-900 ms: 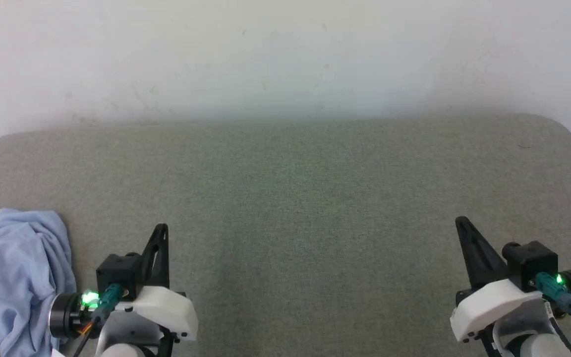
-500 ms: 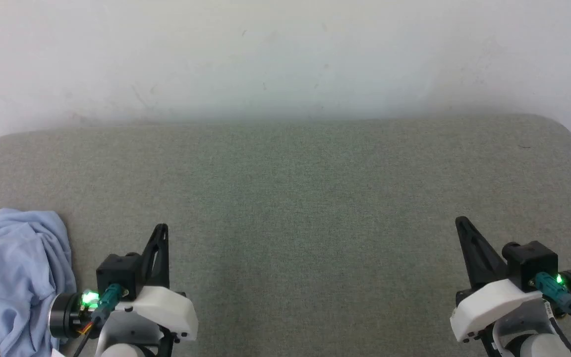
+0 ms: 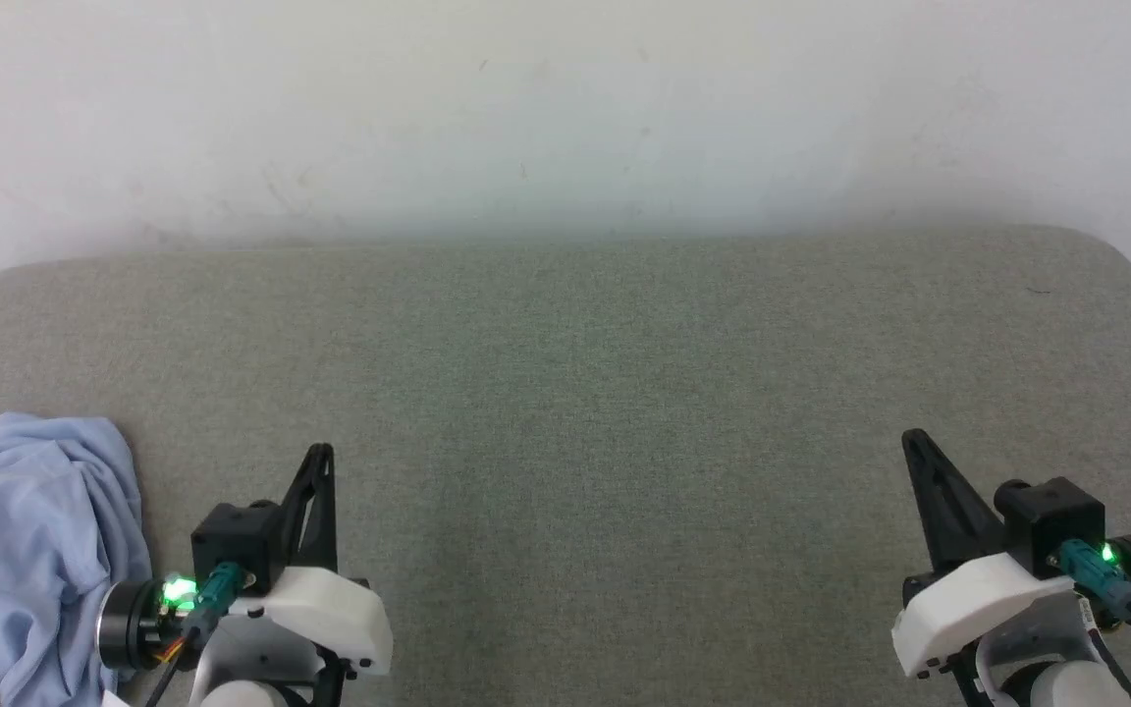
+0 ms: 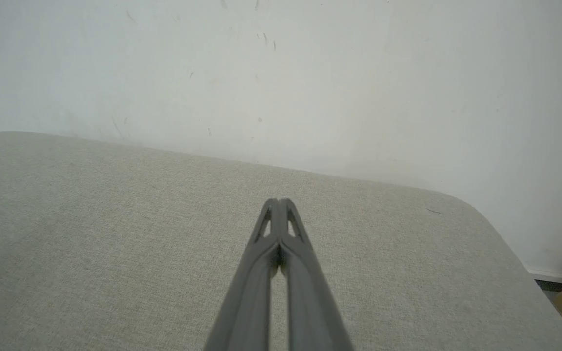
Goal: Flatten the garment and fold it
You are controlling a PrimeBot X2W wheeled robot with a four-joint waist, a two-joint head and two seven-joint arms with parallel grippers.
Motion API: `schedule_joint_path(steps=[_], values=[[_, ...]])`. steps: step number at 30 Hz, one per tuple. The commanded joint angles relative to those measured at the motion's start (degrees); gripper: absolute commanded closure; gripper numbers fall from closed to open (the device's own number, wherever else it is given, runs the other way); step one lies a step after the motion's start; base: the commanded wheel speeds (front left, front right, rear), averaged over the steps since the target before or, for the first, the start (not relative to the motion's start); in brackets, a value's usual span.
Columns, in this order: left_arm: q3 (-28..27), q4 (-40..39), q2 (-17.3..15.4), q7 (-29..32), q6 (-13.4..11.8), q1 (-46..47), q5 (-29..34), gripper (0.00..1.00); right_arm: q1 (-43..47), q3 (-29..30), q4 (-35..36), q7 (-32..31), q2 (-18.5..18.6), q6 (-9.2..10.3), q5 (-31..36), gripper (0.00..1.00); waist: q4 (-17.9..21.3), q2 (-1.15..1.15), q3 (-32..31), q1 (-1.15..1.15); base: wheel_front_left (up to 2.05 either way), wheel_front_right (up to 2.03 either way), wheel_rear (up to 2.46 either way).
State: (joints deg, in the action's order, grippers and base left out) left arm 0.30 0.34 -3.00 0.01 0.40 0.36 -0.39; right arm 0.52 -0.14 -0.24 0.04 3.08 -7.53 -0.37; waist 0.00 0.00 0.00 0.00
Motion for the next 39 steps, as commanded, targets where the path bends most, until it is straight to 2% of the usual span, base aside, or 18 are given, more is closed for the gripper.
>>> schedule_joint_path(steps=[1,21,39], values=[[0.06,0.04,0.0,-0.06,0.03,0.01,-0.08,0.0,0.01,0.02,-0.03,0.05,0.0,0.0,-0.08,0.0,0.0,0.0,0.01,0.0,0.0,0.0,0.0],[1.19,1.09,0.02,-2.47,0.94,0.8,-3.35,0.0,0.32,0.95,-1.09,2.46,-0.03,0.01,-2.64,0.0,-0.63,0.0,-0.17,0.0,0.0,0.0,0.0],[1.46,1.9,0.04,-4.62,1.83,0.92,-5.76,0.0,0.93,0.9,-0.91,4.39,-0.06,0.01,-4.3,0.0,-5.73,0.0,-0.58,0.0,0.0,0.0,0.0]])
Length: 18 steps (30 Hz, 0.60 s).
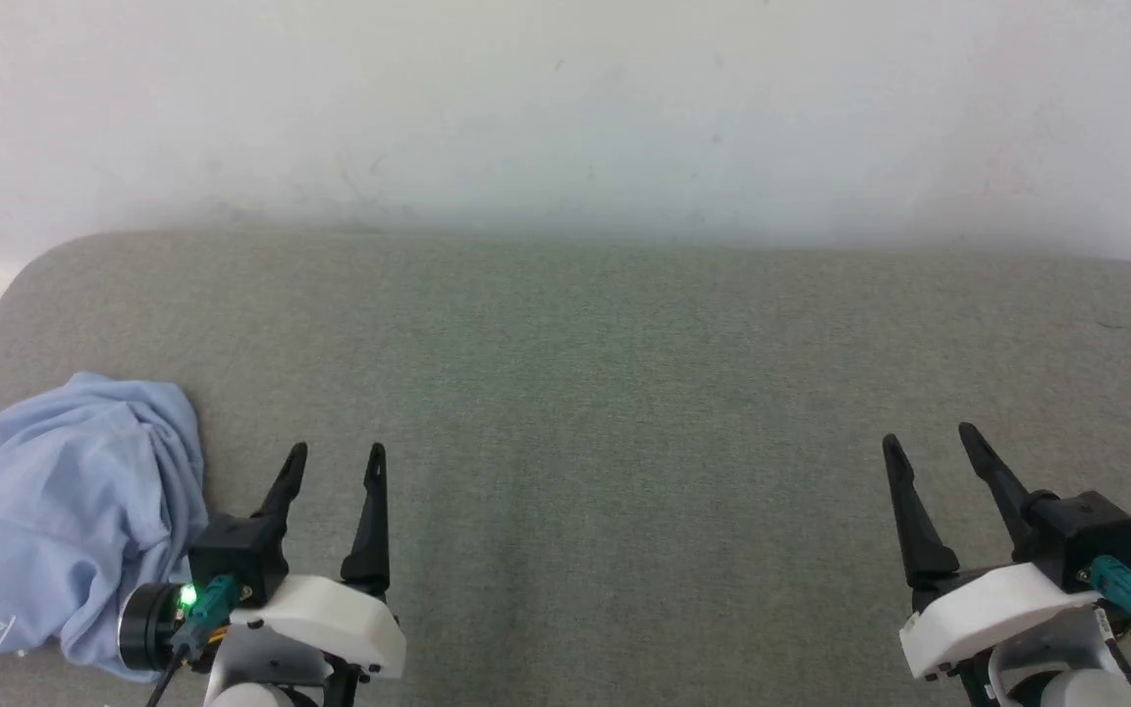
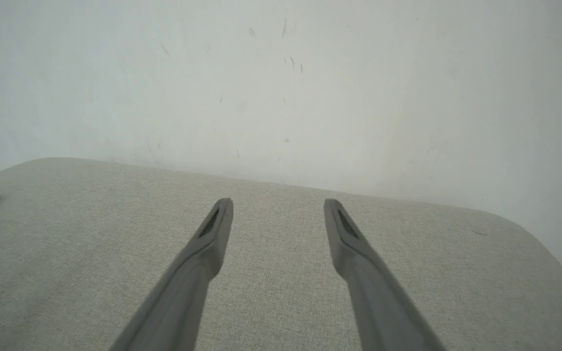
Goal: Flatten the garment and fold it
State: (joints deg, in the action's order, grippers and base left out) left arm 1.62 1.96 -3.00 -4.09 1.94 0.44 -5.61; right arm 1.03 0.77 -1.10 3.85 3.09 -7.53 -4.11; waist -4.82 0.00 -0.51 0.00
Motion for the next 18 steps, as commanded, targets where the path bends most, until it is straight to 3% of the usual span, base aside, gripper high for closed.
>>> schedule_joint_path(steps=[1,18], values=[[0.12,0.28,0.04,-0.65,0.34,0.85,-0.69,0.0,0.43,-0.06,-0.02,0.65,-0.08,0.01,-0.65,0.0,-1.28,0.0,-0.07,0.0,0.0,0.0,0.0],[-1.36,-0.06,0.06,-2.56,0.72,1.16,-3.47,0.0,0.56,-0.85,1.17,1.25,-0.1,0.02,-1.07,0.0,-7.61,0.0,0.42,0.0,0.0,0.0,0.0]])
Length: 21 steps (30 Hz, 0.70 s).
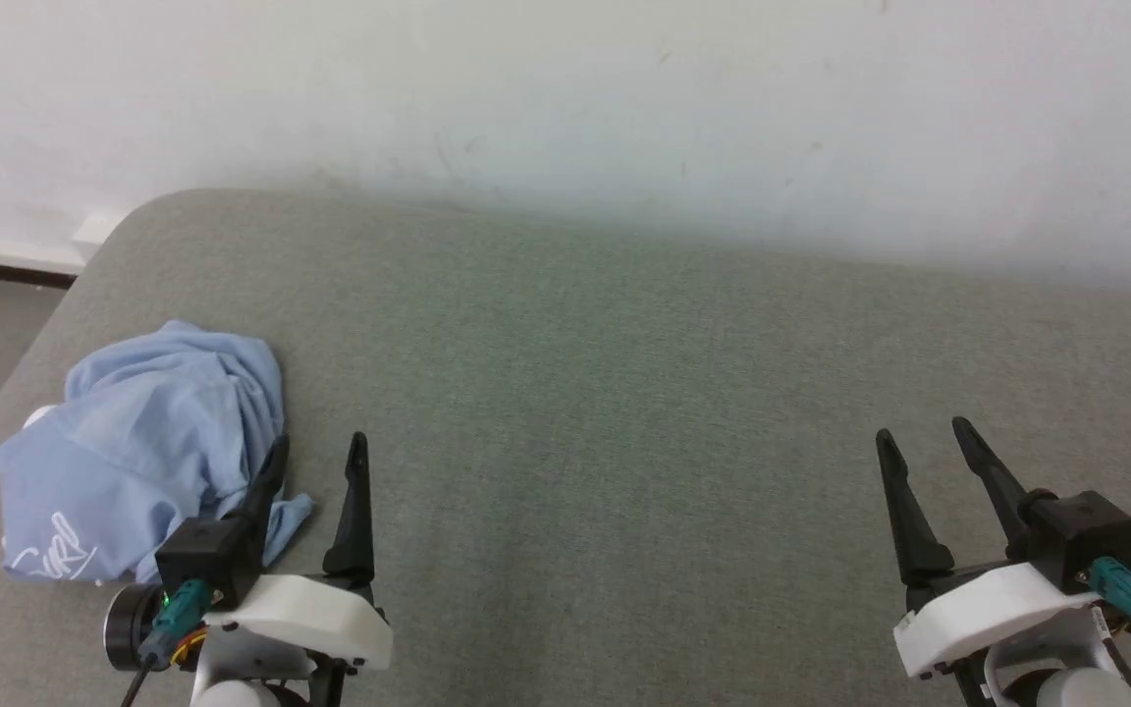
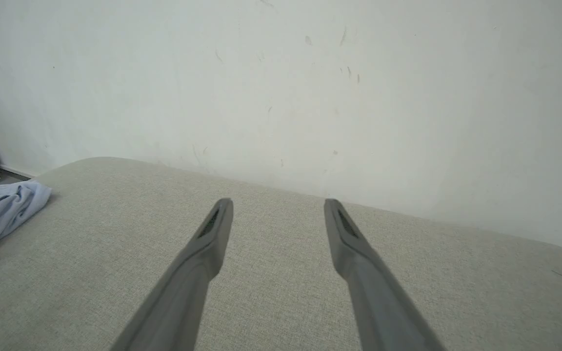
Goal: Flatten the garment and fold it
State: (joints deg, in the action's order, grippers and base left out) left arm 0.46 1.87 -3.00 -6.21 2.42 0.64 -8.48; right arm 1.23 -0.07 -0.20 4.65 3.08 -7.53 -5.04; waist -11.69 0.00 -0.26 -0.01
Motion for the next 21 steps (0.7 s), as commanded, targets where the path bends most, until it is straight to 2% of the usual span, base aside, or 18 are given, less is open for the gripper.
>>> schedule_joint_path(steps=[1,21], values=[[-0.39,0.03,0.06,-0.56,0.23,0.98,-0.73,0.0,0.35,-0.06,0.4,0.43,-0.09,0.02,-0.11,0.0,-1.12,0.0,0.25,0.01,0.0,0.0,0.0],[-3.79,0.44,0.08,-2.96,0.34,0.69,-4.51,0.0,0.79,-0.8,3.7,0.42,-0.13,0.03,0.45,0.0,-8.02,0.0,1.45,0.01,0.0,0.0,0.0]])
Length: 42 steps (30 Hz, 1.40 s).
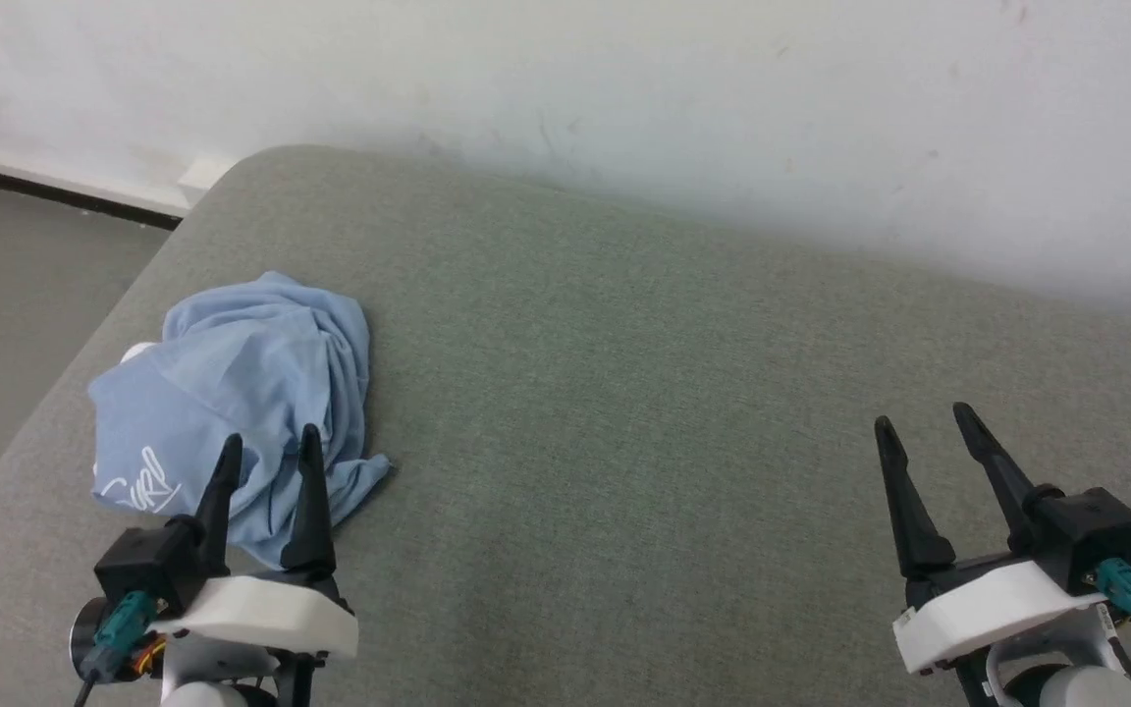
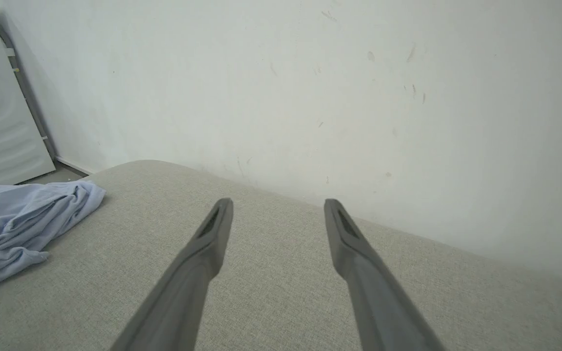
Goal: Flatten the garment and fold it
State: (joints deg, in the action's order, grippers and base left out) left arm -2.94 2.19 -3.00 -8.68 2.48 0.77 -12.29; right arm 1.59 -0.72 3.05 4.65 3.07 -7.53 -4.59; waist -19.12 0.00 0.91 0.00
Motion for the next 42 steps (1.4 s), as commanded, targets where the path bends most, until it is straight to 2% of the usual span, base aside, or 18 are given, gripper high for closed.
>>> schedule_joint_path(steps=[1,8,15,21,27,33,41,42], values=[[-0.59,0.06,0.08,-0.61,0.19,0.65,-1.04,0.0,0.44,-0.19,0.56,0.42,-0.12,0.03,-0.05,0.0,-0.88,0.0,0.41,0.0,0.0,0.0,0.0],[-1.89,-0.11,0.09,-1.45,-0.06,2.77,-2.76,0.0,-0.46,-0.67,1.61,-0.1,-0.13,0.03,0.07,0.0,-1.84,0.0,2.64,0.0,0.0,0.0,0.0],[-5.47,1.61,-0.08,-2.29,0.96,11.12,-2.31,0.0,-2.49,-1.08,3.32,-1.49,-0.14,0.03,1.29,0.0,-0.85,0.0,7.78,0.0,0.0,0.0,0.0],[-8.04,10.73,-3.95,-2.12,1.72,22.08,-2.78,0.0,-4.33,-0.79,4.23,-2.05,-0.15,0.03,1.79,0.0,0.87,0.0,12.58,0.0,0.0,0.0,0.0],[-8.21,25.92,-10.75,10.22,2.69,31.44,-5.53,0.0,-5.85,-0.83,4.22,-1.82,-0.16,0.04,1.36,0.0,2.87,0.0,15.67,0.0,0.0,0.0,0.0],[-8.14,39.74,-15.49,24.88,3.31,35.27,-8.31,0.0,-6.91,-0.7,3.52,-1.11,-0.17,0.04,0.39,0.0,4.22,0.0,17.27,0.0,0.0,0.0,0.0],[-5.67,51.24,-17.09,40.53,4.36,37.78,-11.67,0.0,-7.8,-1.32,2.83,-0.84,-0.18,0.04,-0.92,0.0,4.01,0.0,18.42,0.0,0.0,0.0,0.0],[-5.51,52.17,-17.14,41.62,4.45,38.09,-12.15,0.44,-7.96,-1.45,2.77,-0.84,-0.18,0.04,-1.0,0.0,3.96,0.0,18.44,0.0,0.0,0.0,0.0]])
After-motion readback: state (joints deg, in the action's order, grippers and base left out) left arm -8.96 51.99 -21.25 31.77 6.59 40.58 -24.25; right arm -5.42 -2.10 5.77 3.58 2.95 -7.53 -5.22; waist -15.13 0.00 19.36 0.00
